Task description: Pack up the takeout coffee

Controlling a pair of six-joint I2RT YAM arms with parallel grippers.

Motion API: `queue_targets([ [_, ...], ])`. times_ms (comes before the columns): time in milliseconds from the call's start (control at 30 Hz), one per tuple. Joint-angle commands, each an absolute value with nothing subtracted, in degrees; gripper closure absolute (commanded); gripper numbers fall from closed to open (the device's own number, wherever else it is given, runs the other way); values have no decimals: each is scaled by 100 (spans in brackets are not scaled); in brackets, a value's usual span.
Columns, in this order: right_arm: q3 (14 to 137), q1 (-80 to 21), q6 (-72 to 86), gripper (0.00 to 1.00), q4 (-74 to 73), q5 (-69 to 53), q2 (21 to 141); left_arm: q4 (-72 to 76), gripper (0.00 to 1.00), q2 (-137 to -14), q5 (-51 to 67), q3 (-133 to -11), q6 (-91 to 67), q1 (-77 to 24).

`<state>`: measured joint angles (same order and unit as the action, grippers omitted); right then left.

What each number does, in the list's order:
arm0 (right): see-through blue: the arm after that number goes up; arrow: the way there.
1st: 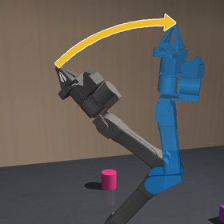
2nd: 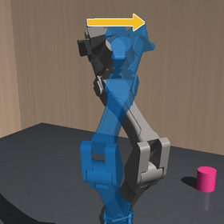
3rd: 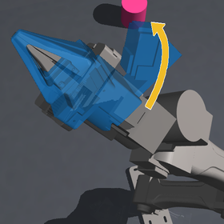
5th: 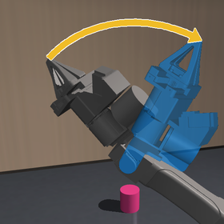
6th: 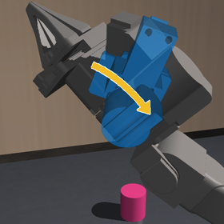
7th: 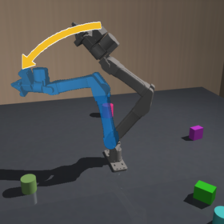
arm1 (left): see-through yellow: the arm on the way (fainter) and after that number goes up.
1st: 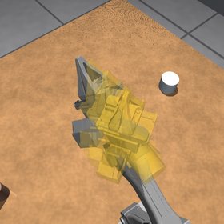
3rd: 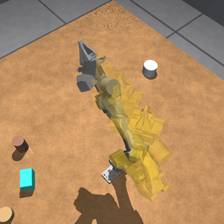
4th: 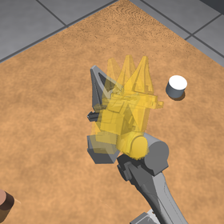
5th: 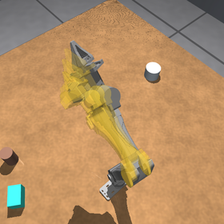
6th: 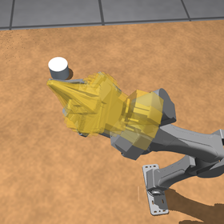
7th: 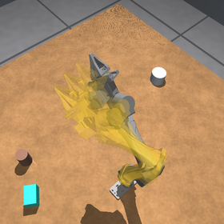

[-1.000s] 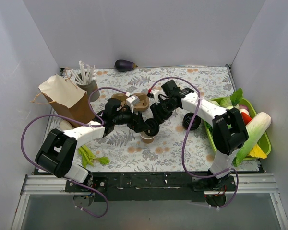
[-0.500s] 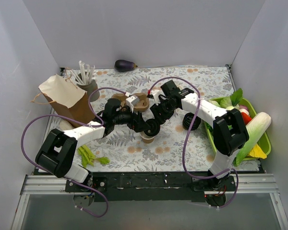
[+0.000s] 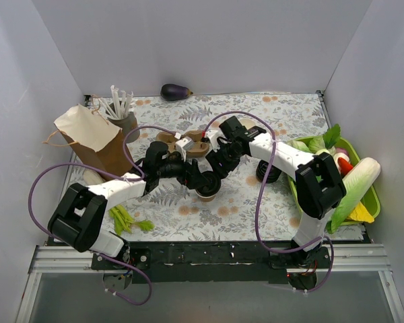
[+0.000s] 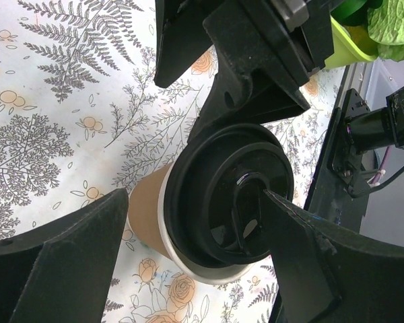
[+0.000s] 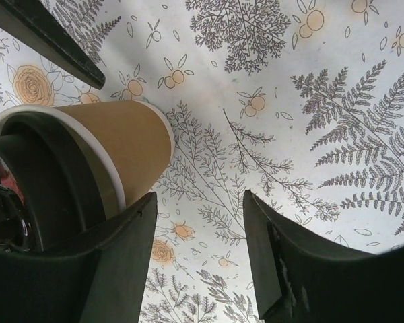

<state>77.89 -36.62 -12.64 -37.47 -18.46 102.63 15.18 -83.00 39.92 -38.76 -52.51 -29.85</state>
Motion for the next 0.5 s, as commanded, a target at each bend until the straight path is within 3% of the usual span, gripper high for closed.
queue_targets([
  [0,7884,-3665,-1283,38,-3683,-1793,10380,1521,21,-7989,4017,-3771,-5177,-3006],
  [467,7840,-3665,-1195,31,-3621,-1591,10564,1345,20,-7831,3920,-3691,-5089,-3006],
])
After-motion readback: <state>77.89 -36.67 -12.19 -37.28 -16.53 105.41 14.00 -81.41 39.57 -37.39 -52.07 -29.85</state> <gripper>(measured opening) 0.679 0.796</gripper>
